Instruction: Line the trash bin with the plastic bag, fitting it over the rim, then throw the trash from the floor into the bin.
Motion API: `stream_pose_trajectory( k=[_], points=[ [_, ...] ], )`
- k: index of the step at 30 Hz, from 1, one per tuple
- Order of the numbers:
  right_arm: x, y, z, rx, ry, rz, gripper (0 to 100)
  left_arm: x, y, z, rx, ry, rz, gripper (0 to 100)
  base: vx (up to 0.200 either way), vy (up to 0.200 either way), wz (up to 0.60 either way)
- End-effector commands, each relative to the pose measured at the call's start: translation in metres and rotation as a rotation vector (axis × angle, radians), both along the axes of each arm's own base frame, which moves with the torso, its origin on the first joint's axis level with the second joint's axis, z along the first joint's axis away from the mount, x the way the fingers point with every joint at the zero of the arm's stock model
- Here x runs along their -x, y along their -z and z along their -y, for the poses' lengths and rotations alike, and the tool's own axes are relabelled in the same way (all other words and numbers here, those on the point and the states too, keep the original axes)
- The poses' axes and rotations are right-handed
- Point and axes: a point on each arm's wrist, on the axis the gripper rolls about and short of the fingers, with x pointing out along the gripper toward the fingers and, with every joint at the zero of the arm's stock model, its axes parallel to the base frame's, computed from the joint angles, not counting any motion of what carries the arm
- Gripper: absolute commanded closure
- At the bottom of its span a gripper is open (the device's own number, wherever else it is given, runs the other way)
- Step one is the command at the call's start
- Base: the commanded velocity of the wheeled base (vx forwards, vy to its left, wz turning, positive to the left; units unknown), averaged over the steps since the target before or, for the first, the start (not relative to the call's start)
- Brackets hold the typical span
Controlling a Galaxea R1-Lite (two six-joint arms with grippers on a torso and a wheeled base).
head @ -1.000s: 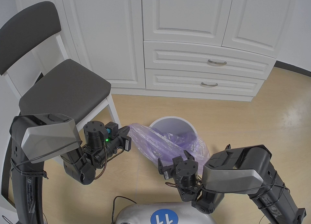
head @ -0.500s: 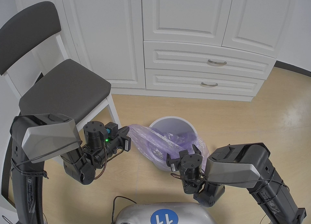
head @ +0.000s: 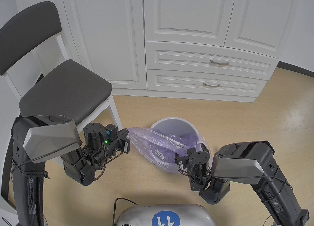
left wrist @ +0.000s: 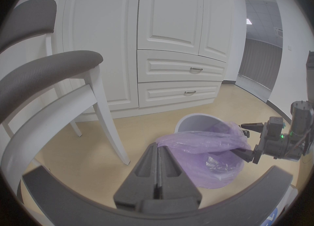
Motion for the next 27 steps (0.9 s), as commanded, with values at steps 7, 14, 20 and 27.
stream_pose_trajectory(
  k=[7, 14, 20, 27],
  points=[
    [-0.005, 0.004, 0.002, -0.015, 0.005, 0.015, 0, -0.007, 0.019, -0.001, -0.013, -0.008, -0.03, 100, 0.0, 0.0, 0.0],
    [-0.008, 0.004, 0.0, -0.026, 0.002, 0.025, 0, -0.011, 0.021, -0.005, -0.016, -0.018, -0.027, 100, 0.0, 0.0, 0.0],
    [-0.008, 0.004, 0.0, -0.027, 0.0, 0.026, 0, -0.01, 0.02, -0.006, -0.018, -0.016, -0.026, 0, 0.0, 0.0, 0.0],
    [-0.008, 0.005, 0.0, -0.025, 0.0, 0.023, 0, 0.015, 0.024, -0.027, -0.08, 0.158, -0.083, 0, 0.0, 0.0, 0.0]
  ],
)
